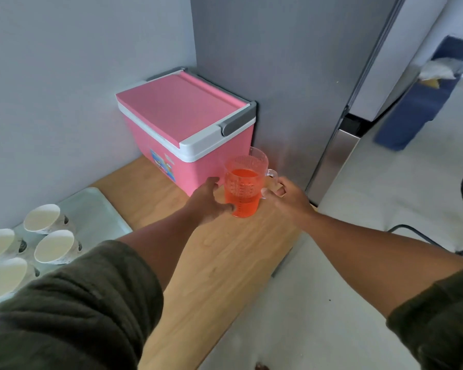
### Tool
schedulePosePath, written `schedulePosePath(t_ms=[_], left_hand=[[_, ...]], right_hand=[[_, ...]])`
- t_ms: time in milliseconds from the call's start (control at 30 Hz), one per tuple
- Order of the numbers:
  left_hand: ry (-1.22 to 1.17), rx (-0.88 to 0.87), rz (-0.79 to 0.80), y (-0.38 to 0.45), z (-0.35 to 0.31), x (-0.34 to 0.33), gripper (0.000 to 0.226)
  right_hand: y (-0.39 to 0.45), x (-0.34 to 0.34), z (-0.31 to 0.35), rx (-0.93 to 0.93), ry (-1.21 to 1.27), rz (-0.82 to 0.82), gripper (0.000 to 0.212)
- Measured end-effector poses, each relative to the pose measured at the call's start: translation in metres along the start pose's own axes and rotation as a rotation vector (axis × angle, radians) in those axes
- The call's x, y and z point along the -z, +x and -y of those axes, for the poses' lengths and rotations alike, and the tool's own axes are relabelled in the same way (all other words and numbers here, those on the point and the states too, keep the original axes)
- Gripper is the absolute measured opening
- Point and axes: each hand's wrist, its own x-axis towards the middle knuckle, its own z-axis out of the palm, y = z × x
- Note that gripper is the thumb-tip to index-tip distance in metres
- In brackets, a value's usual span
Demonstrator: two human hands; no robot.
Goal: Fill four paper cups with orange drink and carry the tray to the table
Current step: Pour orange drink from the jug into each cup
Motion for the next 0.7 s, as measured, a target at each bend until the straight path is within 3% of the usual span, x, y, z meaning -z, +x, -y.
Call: schedulePosePath(t_ms=[267,367,567,700], left_hand=[[-0.14,-0.083,0.117,0.012,0.004,0.011,0.102],[-0.172,-0.061,0.145,0.016,0.005,0.015,0.102],[-0.219,-0.016,0.201,0.018,0.011,0.021,0.103],[-0.205,-0.05,0.196,0.009,0.009,0.022,0.101]], right_hand=[[-0.021,-0.02,0.014,-0.091,-0.001,-0.052,0.037],[-0.025,-0.025,0.018,-0.106,0.012,-0.089,0.03],[-0.036,-0.023,0.022,-0.087,0.098,-0.088,0.064],[-0.046,-0.022,0.029,-0.098,0.232,-0.061,0.043]])
